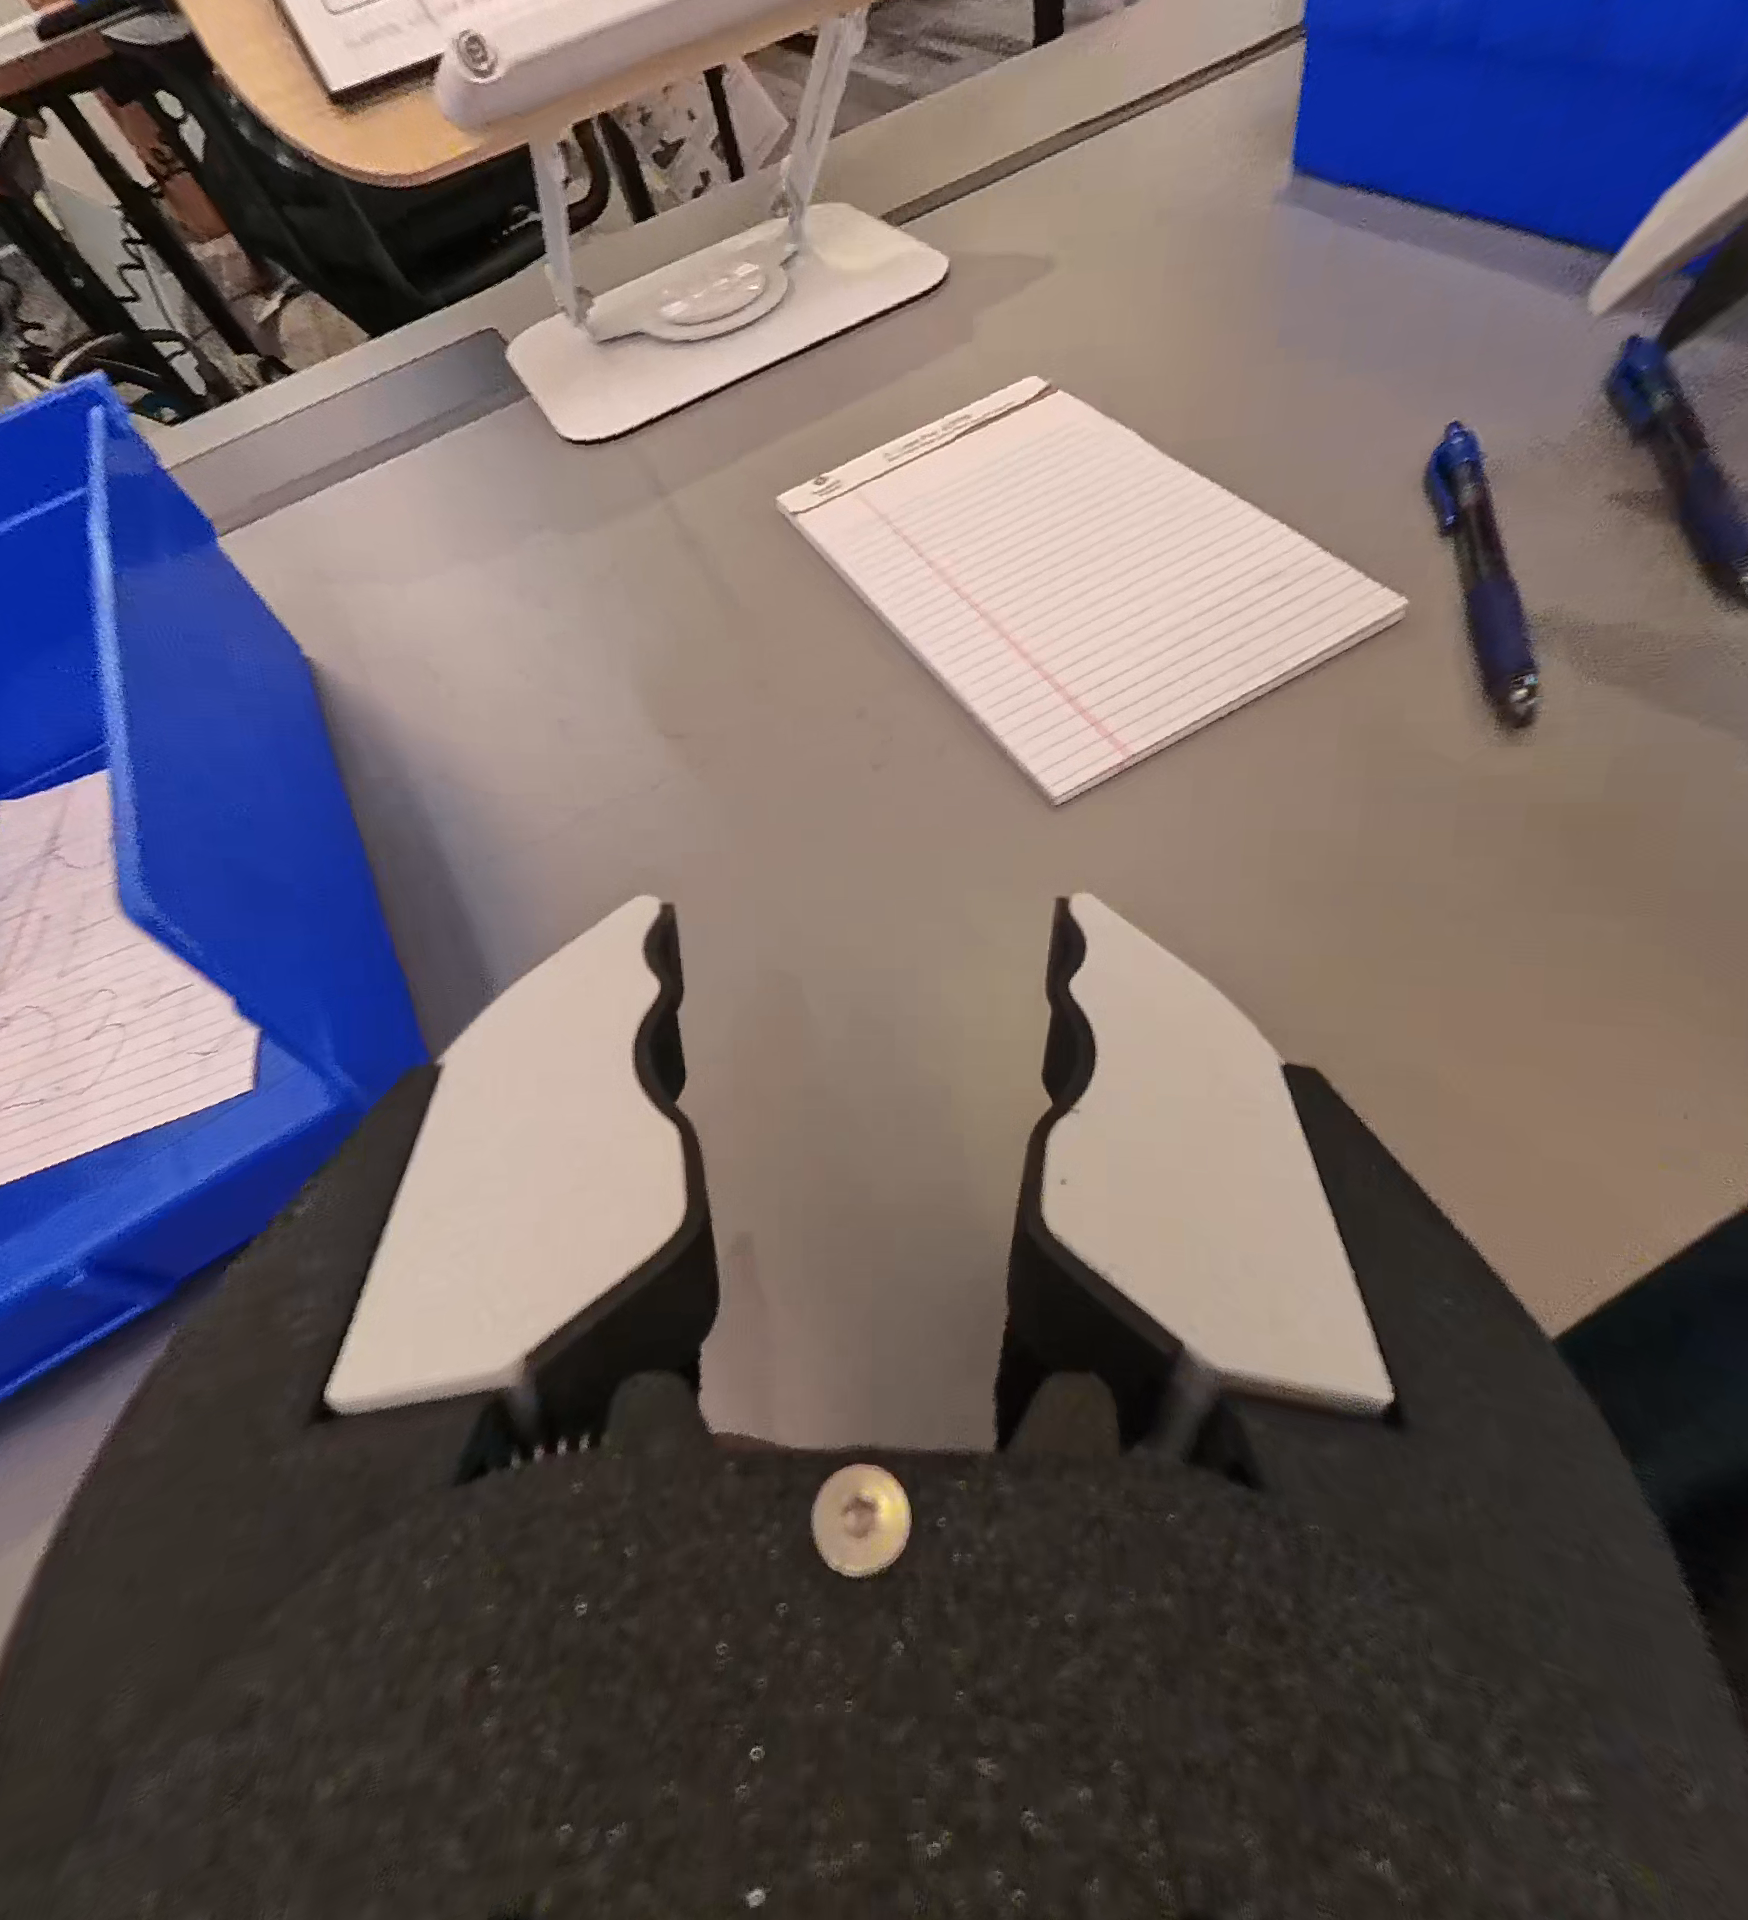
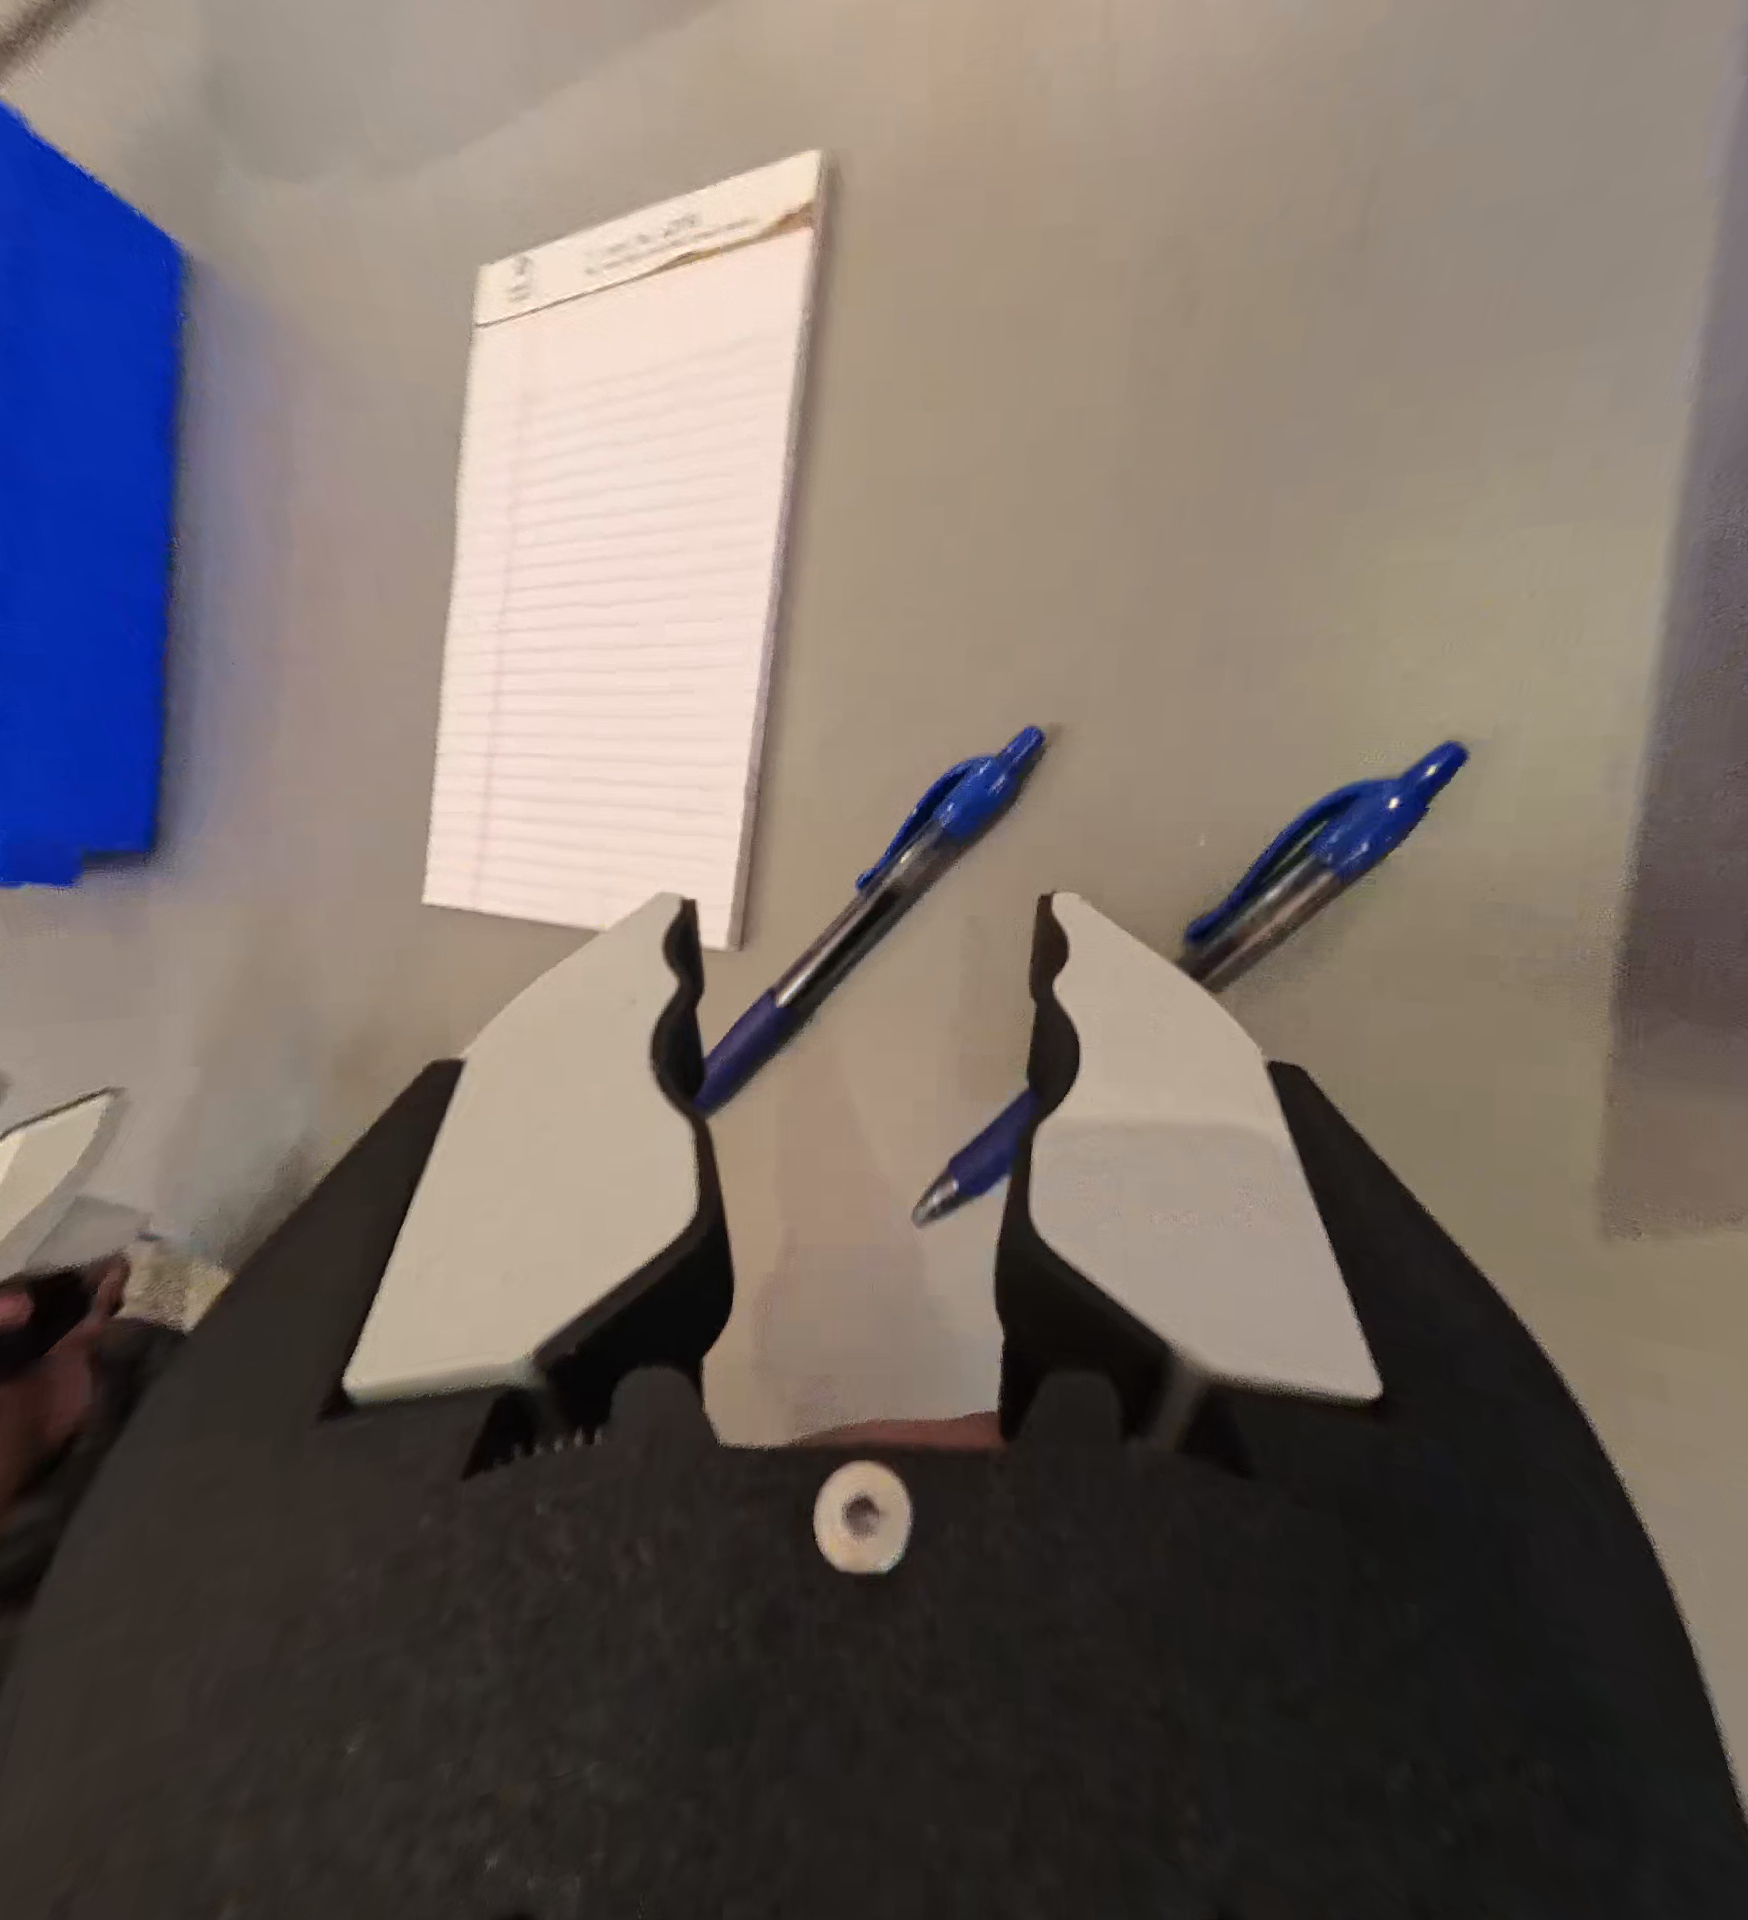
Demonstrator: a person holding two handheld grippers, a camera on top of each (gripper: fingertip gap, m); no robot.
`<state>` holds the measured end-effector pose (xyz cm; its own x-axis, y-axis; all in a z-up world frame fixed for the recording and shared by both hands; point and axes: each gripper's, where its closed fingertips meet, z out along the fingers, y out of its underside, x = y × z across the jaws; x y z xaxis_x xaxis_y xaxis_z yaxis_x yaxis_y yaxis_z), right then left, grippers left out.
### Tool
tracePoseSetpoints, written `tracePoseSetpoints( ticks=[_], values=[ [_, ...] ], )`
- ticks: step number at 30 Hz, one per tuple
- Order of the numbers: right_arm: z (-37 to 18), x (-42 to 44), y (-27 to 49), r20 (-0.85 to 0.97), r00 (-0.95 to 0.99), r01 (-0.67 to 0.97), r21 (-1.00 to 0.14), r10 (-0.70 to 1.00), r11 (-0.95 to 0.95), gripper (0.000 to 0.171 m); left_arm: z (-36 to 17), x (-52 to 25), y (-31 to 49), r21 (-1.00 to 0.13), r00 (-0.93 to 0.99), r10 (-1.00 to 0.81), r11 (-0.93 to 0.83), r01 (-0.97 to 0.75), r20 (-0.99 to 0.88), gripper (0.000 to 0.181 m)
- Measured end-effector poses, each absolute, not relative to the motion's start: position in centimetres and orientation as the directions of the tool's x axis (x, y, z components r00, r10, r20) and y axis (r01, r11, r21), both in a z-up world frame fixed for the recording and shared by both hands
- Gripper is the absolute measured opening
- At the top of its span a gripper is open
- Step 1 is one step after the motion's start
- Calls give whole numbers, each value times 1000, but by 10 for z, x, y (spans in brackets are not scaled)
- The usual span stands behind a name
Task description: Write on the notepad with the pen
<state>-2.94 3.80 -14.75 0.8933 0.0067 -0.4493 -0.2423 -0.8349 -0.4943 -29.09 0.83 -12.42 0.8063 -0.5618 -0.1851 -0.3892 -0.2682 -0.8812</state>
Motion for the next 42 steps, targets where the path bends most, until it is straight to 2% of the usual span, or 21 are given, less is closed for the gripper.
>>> tracePoseSetpoints(
  ticks=[4,8,13,15,20,29,32,35,40,42],
  values=[
    [-164,-22,53,-290,954,-186,-384,-73,-904,60,-129,-307,17,-855,812,-532,-280,-436,-240,68],
    [-176,-23,57,-208,968,-197,-277,-141,-940,58,-136,-316,26,-820,793,-527,-278,-501,-306,68],
    [-194,-27,54,-54,986,-162,-191,-155,-968,55,-134,-311,26,-804,760,-573,-271,-529,-307,69],
    [-199,-24,57,3,988,-151,-198,-155,-969,52,-131,-306,24,-809,749,-598,-268,-523,-285,72],
    [-199,-24,61,-7,987,-158,-192,-159,-969,46,-135,-297,18,-824,735,-651,-300,-480,-192,73],
    [-198,-23,52,-9,997,-82,-69,-82,-994,19,-134,-288,10,-826,720,-675,-305,-474,-164,72],
    [-198,-26,57,-25,1000,-13,-98,-11,-995,15,-134,-289,9,-823,715,-675,-294,-487,-182,72],
    [-190,-35,68,-55,997,47,-195,59,-980,15,-135,-294,12,-821,728,-660,-305,-483,-183,71],
    [-147,-57,98,-90,975,141,-460,204,-876,15,-135,-298,14,-815,737,-642,-299,-496,-213,70],
    [-133,-59,106,-58,967,180,-533,248,-827,15,-138,-297,14,-806,733,-640,-297,-512,-229,70]
  ],
)
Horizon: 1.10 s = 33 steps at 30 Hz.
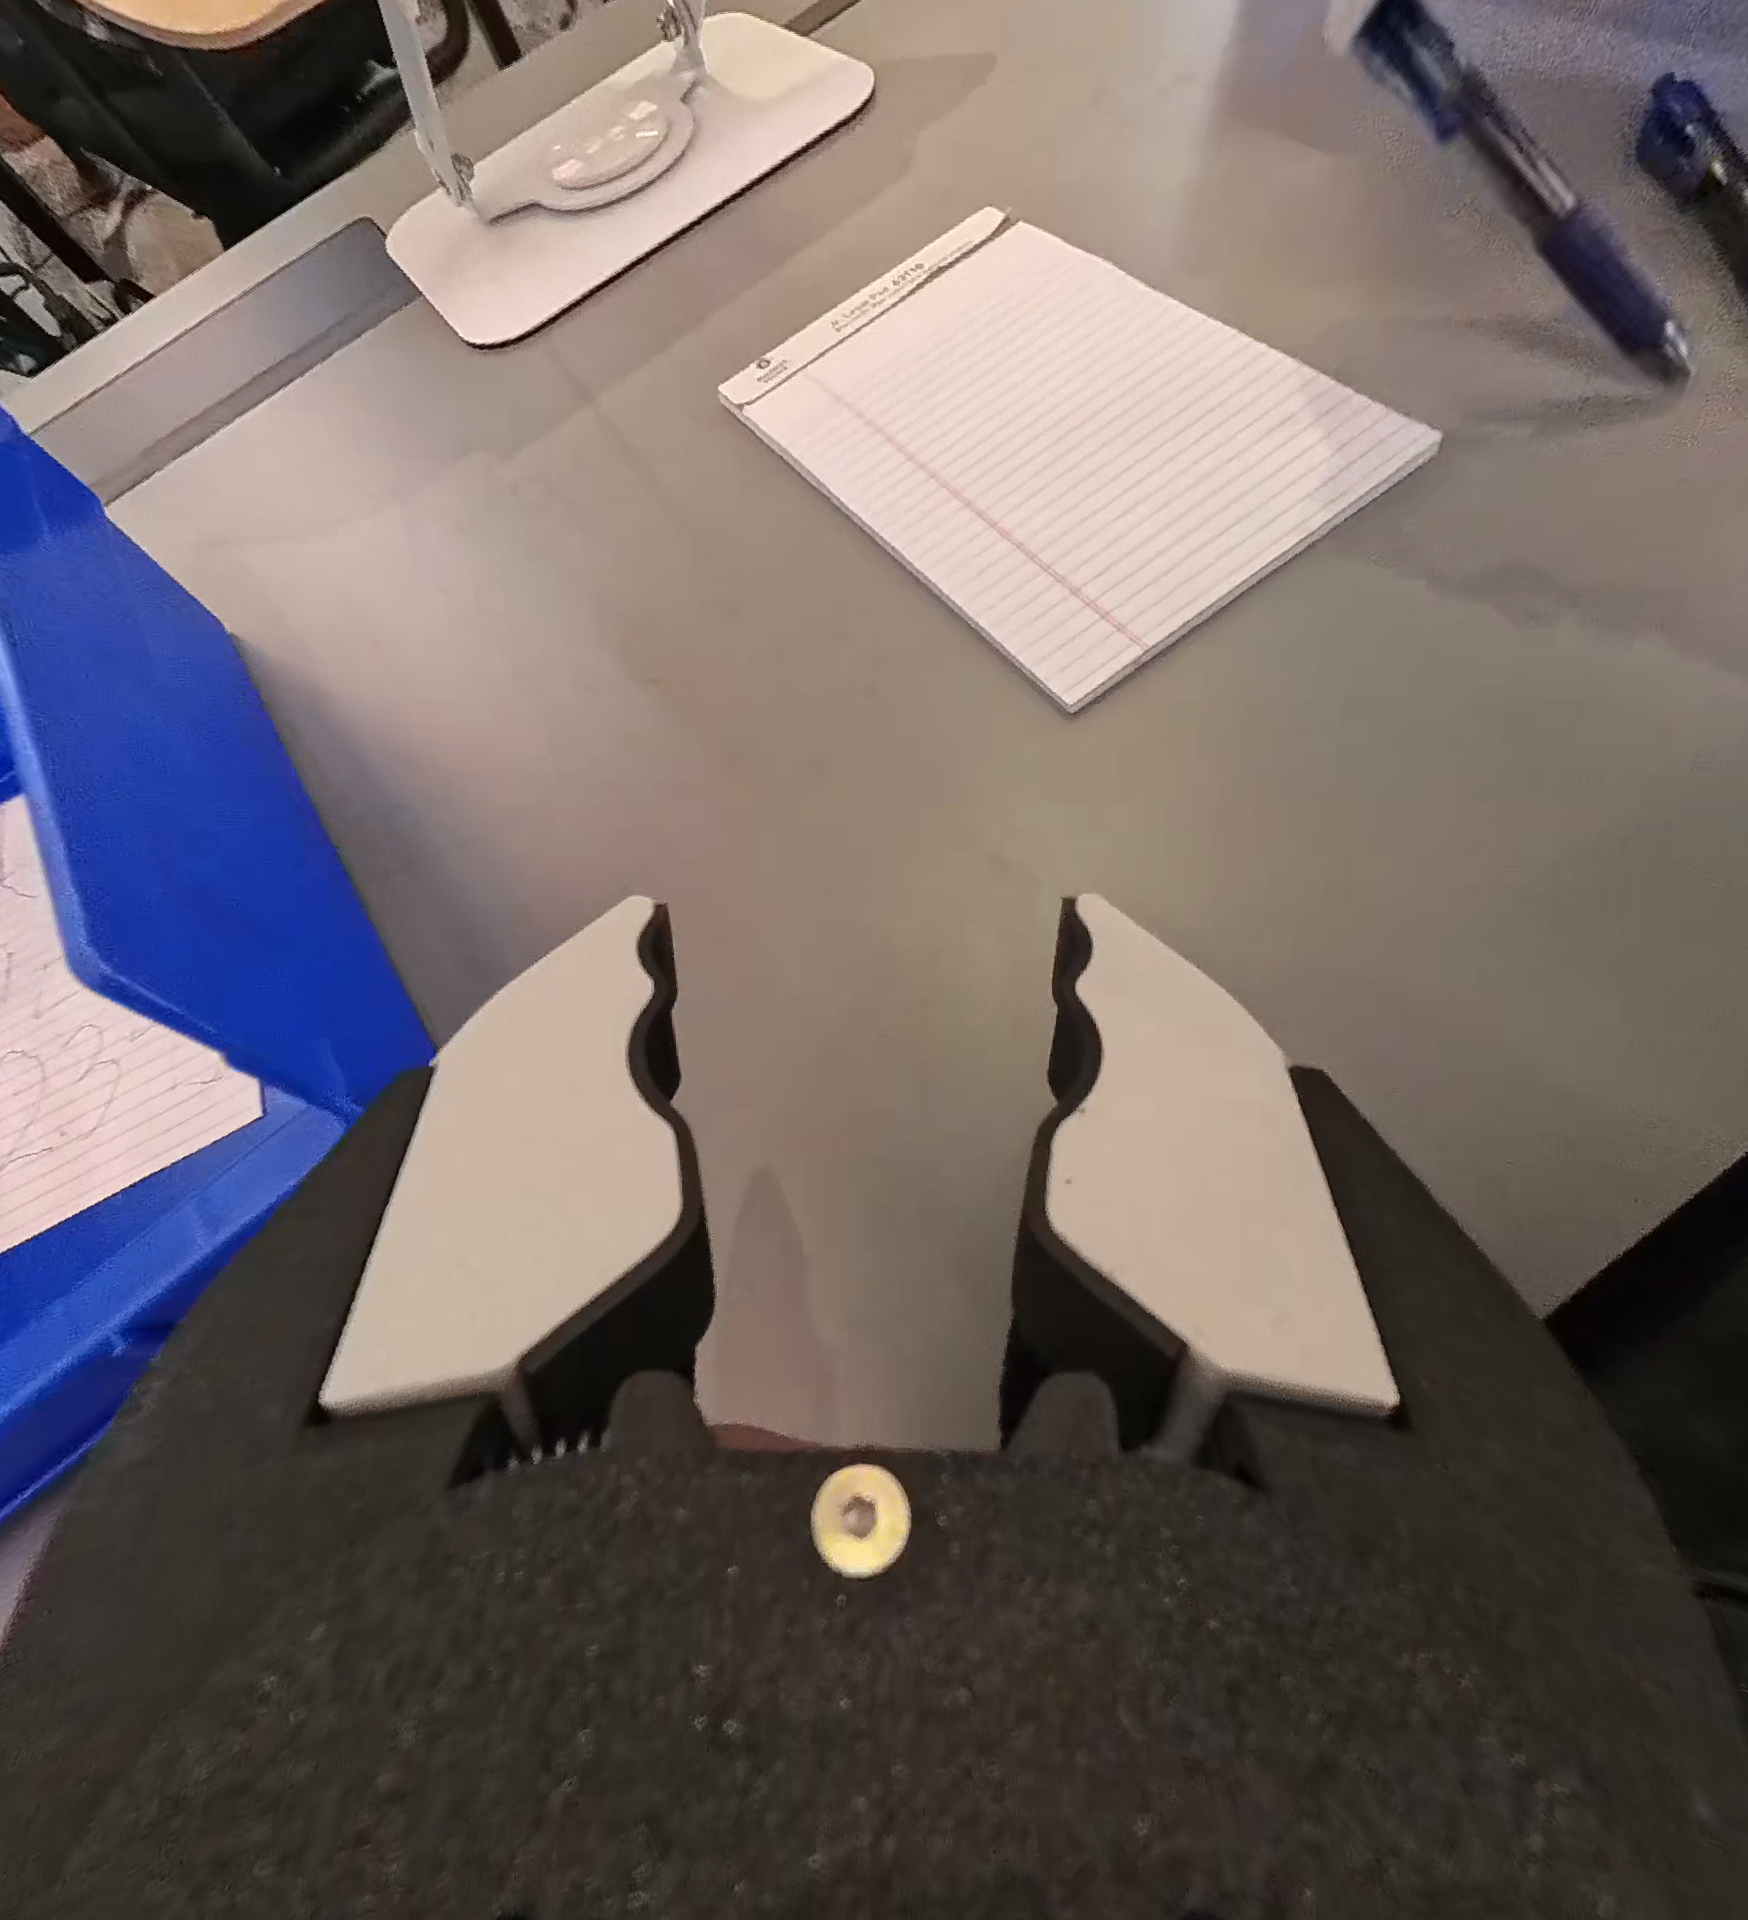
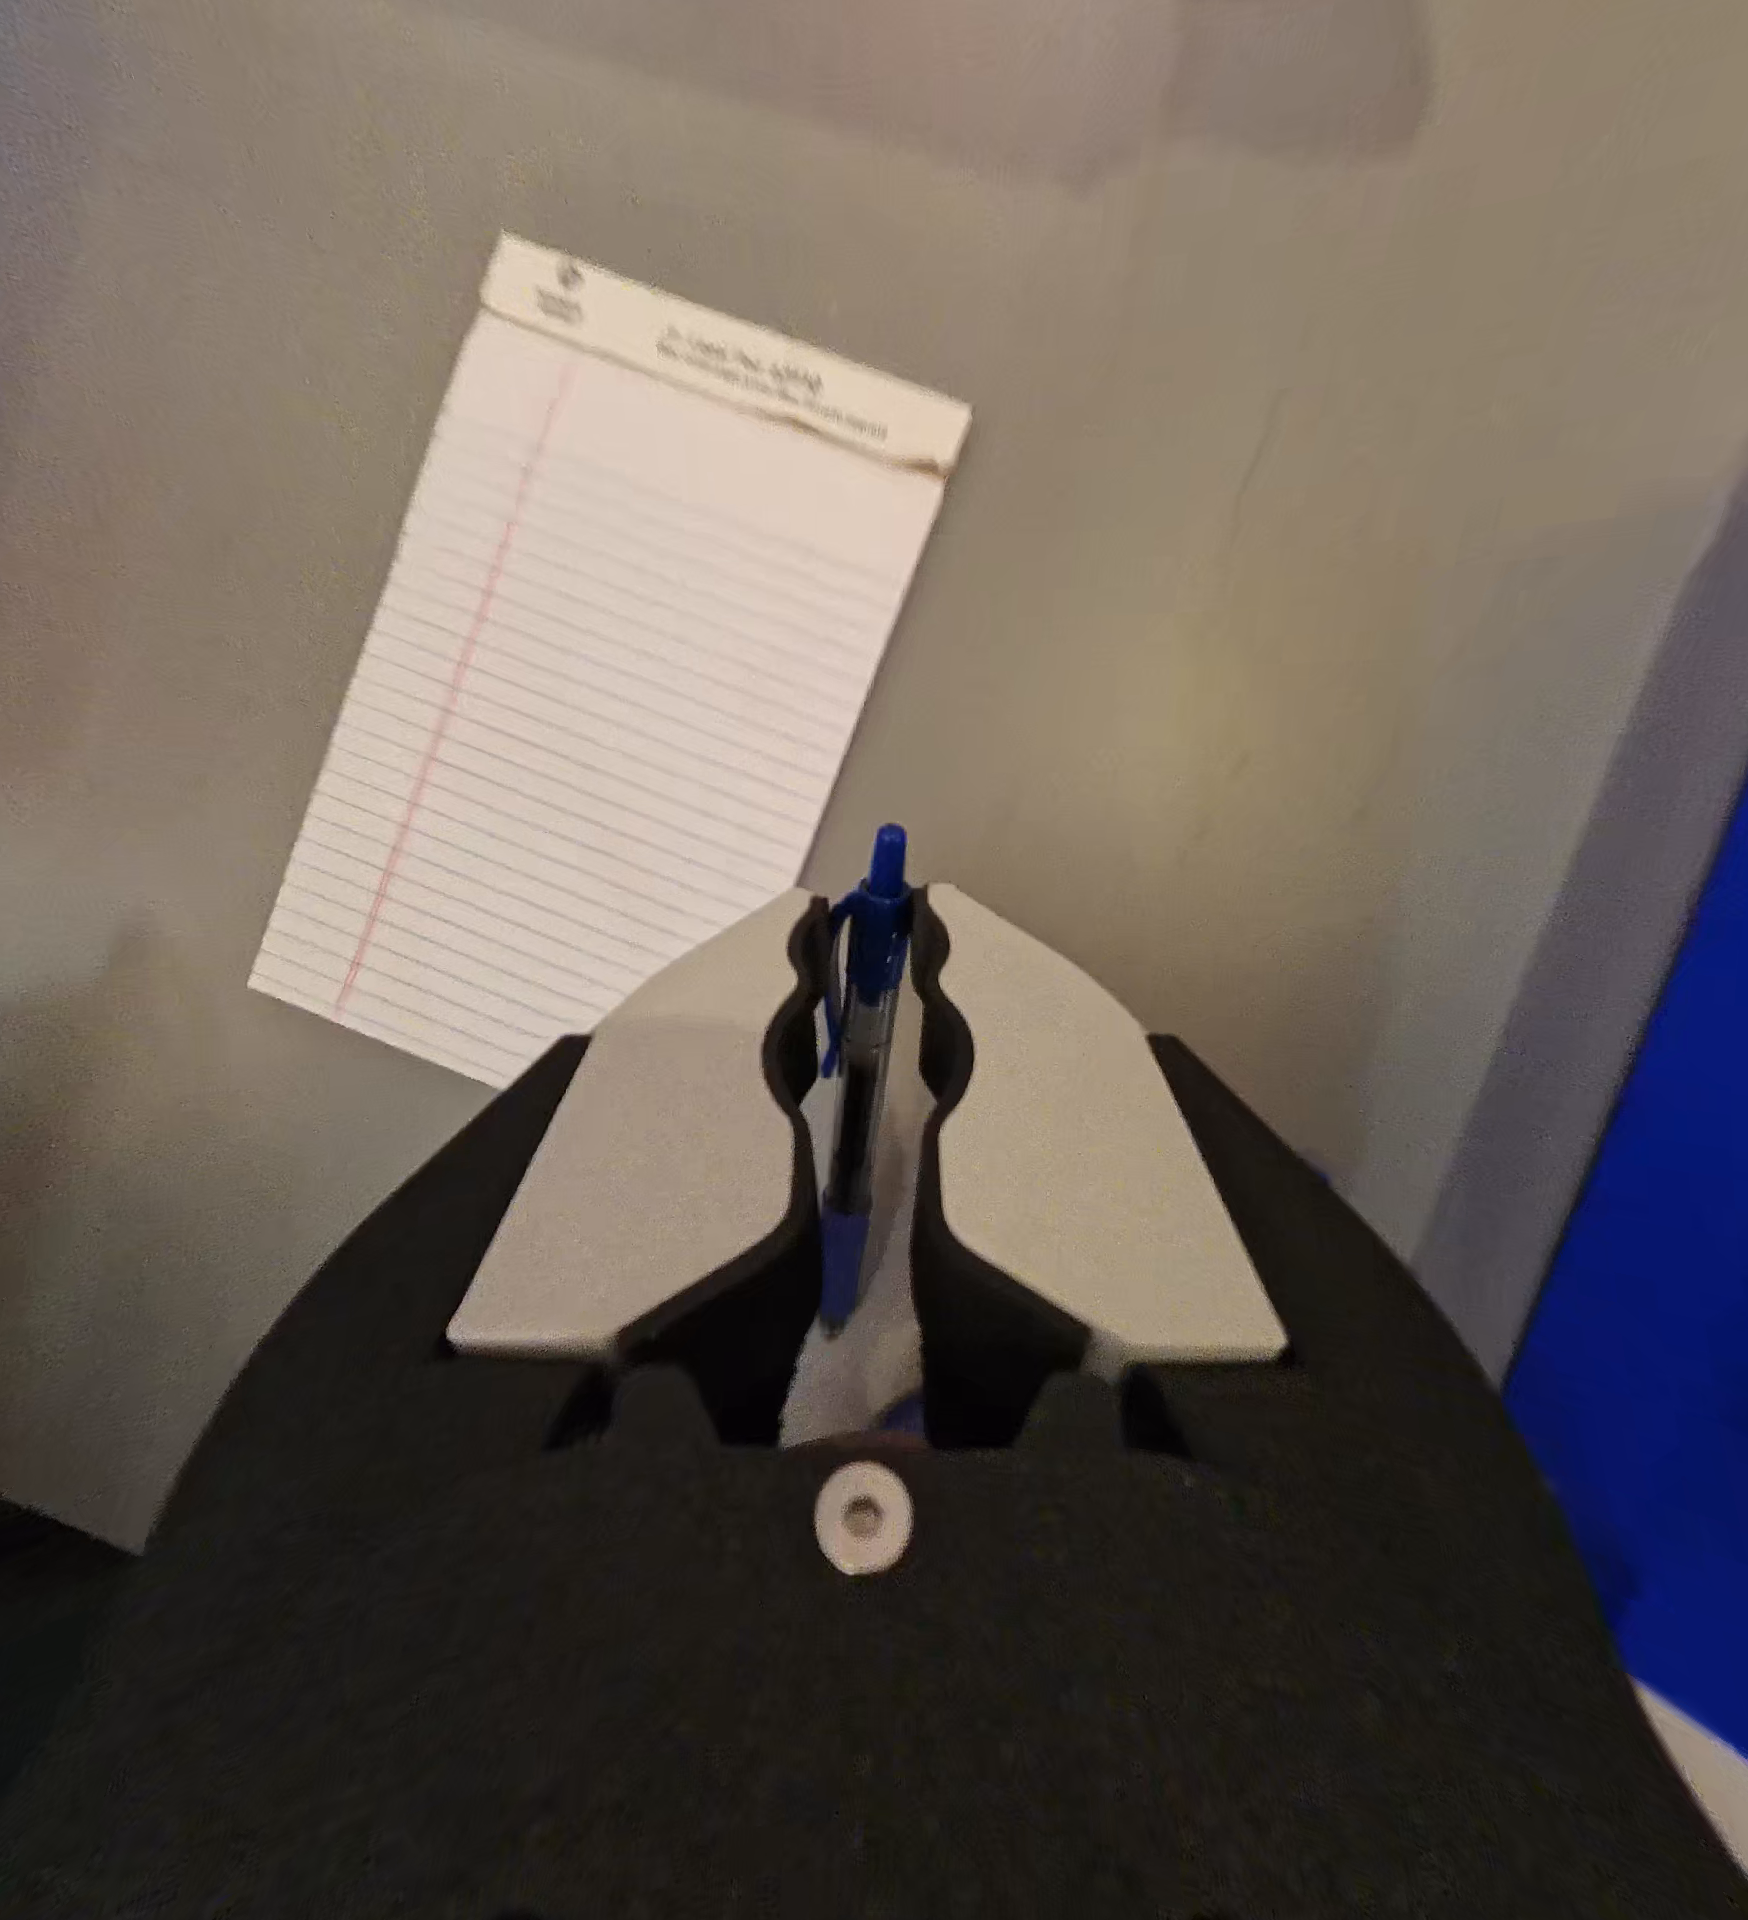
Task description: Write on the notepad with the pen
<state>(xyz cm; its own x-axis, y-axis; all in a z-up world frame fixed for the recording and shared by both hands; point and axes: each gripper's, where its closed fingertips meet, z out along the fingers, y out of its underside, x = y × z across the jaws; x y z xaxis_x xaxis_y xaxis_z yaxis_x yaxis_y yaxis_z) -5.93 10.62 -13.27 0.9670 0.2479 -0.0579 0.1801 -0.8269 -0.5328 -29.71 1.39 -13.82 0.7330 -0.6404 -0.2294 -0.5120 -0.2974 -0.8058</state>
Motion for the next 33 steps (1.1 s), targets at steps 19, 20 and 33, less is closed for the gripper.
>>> tracePoseSetpoints(
  ticks=[19,20,33],
  values=[
    [24,-130,71,-264,559,-92,-962,786,-258,15,-131,-270,7,-838,706,-699,-318,-444,-109,69],
    [29,-131,67,-256,538,-105,-966,803,-237,15,-123,-265,4,-855,698,-714,-329,-400,-52,69],
    [30,-157,38,-248,362,-190,-963,899,-189,14,-78,-191,0,-885,434,-896,-277,-375,96,61]
  ],
)
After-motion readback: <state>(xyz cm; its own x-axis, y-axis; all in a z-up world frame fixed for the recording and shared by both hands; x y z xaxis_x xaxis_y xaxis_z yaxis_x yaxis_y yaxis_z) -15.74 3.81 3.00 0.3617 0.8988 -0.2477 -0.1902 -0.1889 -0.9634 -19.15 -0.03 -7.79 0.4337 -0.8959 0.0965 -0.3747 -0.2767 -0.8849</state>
